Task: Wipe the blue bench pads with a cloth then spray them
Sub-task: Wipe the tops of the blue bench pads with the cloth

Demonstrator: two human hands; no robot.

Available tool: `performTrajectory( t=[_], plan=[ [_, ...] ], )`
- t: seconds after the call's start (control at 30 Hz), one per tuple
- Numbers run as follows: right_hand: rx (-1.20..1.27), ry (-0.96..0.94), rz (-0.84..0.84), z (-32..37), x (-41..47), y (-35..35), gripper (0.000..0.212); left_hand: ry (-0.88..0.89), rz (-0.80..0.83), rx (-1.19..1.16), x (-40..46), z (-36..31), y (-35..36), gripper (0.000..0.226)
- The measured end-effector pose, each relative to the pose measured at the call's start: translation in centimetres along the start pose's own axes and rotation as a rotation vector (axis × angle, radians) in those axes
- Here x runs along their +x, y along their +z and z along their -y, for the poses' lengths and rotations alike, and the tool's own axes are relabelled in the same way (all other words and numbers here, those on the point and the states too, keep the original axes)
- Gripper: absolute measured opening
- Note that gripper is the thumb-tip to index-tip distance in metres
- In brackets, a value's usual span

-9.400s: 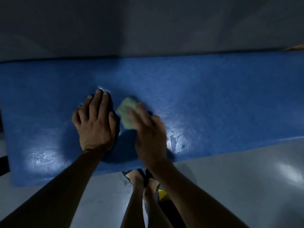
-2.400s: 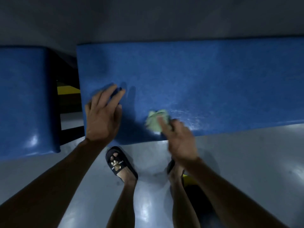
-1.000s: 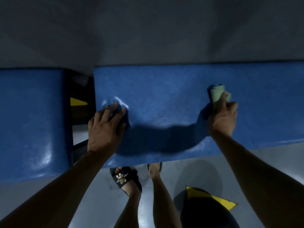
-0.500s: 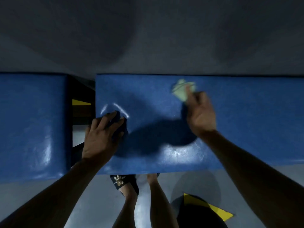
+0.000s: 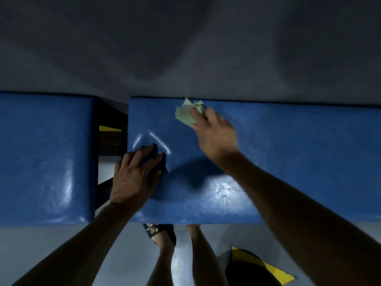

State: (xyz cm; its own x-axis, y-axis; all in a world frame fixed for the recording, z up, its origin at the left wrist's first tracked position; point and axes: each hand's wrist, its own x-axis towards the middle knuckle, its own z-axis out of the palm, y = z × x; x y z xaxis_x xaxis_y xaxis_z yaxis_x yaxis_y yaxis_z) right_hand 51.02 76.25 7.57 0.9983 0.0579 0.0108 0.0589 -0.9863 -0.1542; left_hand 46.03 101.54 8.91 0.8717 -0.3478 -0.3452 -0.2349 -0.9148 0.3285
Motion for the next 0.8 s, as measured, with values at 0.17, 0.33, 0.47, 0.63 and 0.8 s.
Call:
performTrajectory(
  t=[0.17, 0.33, 0.47, 0.63, 0.8],
  plan=[
    [0.014, 0.515, 0.088, -15.1, -5.2, -2.3, 0.055, 0.008, -0.024, -0.008, 0.0, 0.1, 0.0, 0.049],
    [0.104, 0.836, 0.062, -11.5, -4.0, -2.3, 0.049, -0.009, -0.03, -0.027, -0.2, 0.1, 0.2, 0.049],
    [0.148, 0.57, 0.182, -0.2, -0.3, -1.0, 0.052, -0.019, -0.01, -0.04, -0.2, 0.0, 0.1, 0.049],
    [0.12, 0.137, 0.172, 5.4, 2.1, -1.7, 0.042, -0.048, -0.008, -0.052, -0.4, -0.4, -0.1, 0.05],
    [0.036, 0.238, 0.176, -3.4, -0.5, -3.1, 0.046, -0.041, 0.029, -0.055, -0.3, -0.6, -0.6, 0.055]
  ],
)
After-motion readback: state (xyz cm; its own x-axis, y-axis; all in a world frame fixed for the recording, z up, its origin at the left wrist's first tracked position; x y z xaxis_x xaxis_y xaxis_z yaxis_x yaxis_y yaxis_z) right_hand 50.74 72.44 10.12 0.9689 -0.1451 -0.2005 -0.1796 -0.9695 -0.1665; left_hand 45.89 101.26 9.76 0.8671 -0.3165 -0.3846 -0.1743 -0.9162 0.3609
